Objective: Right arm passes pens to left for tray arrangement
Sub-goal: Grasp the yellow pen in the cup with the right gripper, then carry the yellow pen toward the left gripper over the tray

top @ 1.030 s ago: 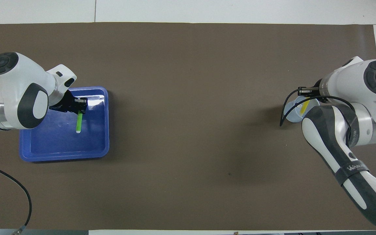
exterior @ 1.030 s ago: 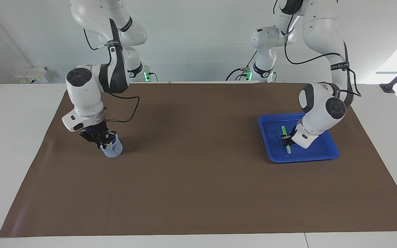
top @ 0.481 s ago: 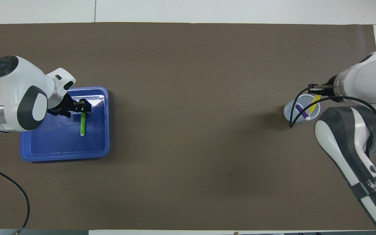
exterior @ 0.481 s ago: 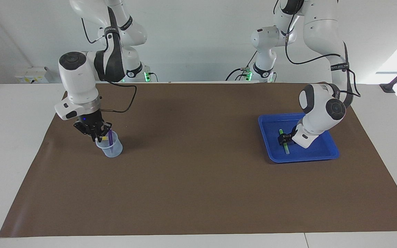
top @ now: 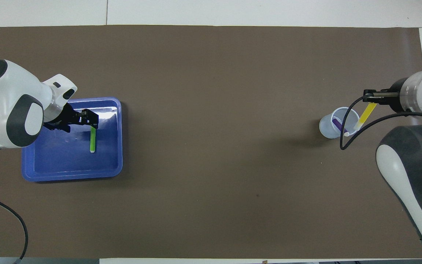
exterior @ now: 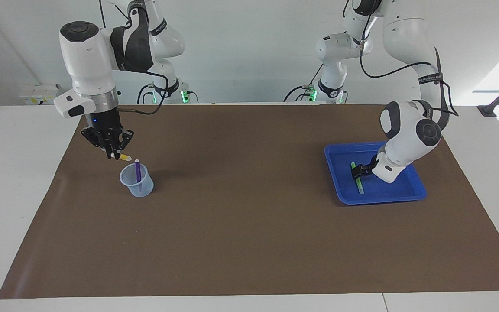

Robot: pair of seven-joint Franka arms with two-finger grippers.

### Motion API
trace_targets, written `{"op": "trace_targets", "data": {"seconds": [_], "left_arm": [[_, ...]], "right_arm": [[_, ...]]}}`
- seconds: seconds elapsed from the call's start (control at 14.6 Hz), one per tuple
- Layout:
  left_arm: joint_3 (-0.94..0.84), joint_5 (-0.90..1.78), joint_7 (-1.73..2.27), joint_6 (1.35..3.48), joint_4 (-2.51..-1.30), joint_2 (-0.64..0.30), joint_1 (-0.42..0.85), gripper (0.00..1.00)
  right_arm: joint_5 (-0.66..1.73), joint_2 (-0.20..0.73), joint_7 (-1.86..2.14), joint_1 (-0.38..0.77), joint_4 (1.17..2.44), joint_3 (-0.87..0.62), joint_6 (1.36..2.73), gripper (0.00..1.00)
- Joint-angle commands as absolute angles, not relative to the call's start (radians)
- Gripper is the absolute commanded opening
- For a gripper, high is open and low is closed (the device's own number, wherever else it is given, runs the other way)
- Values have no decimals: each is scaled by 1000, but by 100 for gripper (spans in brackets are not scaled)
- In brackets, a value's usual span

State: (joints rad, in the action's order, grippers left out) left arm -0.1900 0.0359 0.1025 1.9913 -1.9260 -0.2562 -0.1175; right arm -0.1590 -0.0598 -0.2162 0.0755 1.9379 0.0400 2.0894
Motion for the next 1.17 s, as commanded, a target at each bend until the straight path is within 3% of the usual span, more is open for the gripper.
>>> {"op": "trace_targets", "data": {"seconds": [0.0,0.48,1.1], "left_arm": [[-189,78,110,1866,-1888,-174,-132,100],[-183,182,302,1740,-1873,-2,-132,100],[-204,343,1137,1692,-1864,185,-71,100]], "right_arm": [[-140,-43,-348,74,1925,14,2089,0],[96,47,-1014,75,1806,-201,2071,0],[372,141,-1593,77,1618,-429,2114,0]]}}
